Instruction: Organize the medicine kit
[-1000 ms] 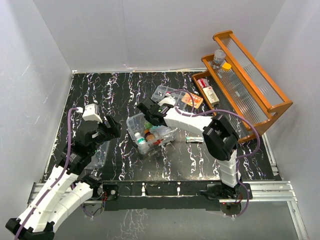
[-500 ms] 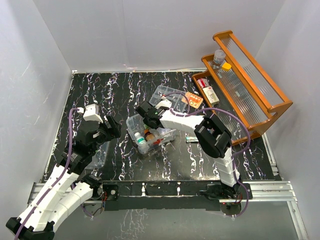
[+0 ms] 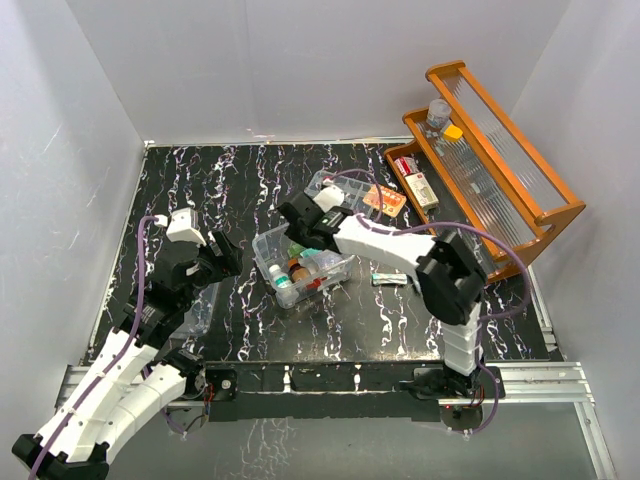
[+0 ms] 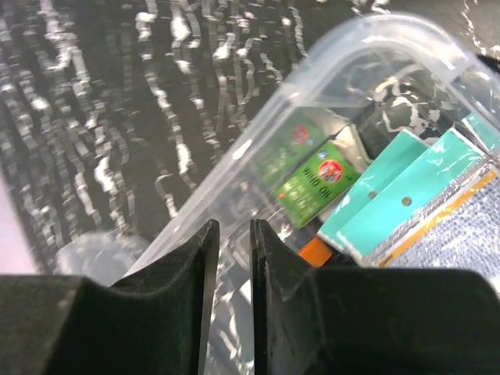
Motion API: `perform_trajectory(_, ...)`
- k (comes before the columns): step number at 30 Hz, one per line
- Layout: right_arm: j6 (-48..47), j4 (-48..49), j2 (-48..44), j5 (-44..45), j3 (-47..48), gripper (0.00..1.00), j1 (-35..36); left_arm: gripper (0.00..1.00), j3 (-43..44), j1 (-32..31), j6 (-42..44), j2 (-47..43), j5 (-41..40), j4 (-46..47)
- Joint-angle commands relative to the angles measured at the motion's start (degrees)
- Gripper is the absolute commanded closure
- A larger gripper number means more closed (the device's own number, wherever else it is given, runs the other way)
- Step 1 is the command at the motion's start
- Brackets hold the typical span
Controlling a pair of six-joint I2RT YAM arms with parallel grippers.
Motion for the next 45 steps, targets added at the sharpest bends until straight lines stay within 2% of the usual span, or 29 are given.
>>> perform_trajectory(1, -8.4, 7.3, -11.5, -4.8, -3.0, 0.77, -0.4, 0.23, 0.9, 0.0, 0.0, 0.3, -0.8, 0.3)
perform_trajectory(9, -16.6, 9.9, -28.7, -5.8, -18.0, 0.62, -2.6, 0.23, 1.5, -0.1, 0.0, 1.4, -0.9, 1.1)
perform_trajectory(20, -27.1, 7.1, -45.9, 1.0, -31.9, 0.35, -11.3, 0.23, 1.8, 0.0, -2.8, 2.9, -1.8, 0.5)
perform_trajectory(25, -33.1, 7.9, -42.8, -6.6, -32.9, 0.33, -18.9, 0.23, 1.6, 0.0, -5.6, 3.3, -2.9, 1.4)
perform_trajectory(28, -36.3, 7.2, -36.0, -14.5, -29.9, 0.39, -21.2, 0.23, 1.8, 0.0, -6.8, 3.4, -3.5, 1.8)
perform_trajectory(31, -38.1, 4.8, -29.4, -20.2, -26.3, 0.49, -21.5, 0.23, 2.7, 0.0, -6.4, 3.6, -2.8, 1.9)
perform_trajectory(35, -40.1, 10.9, -26.9, -29.0, -28.0, 0.5, -21.5, 0.23, 4.0, 0.0, -5.4, 4.6, -2.2, 1.2)
perform_trajectory(39, -41.7, 11.8, -23.5, -36.9, -26.9, 0.51, -21.5, 0.23, 4.8, 0.0, -5.4, 5.5, -2.3, 1.0)
perform_trajectory(45, -40.2, 15.6, -21.7, -42.9, -29.0, 0.51, -20.9, 0.23, 4.4, 0.0, -7.0, 5.6, -3.1, 1.9)
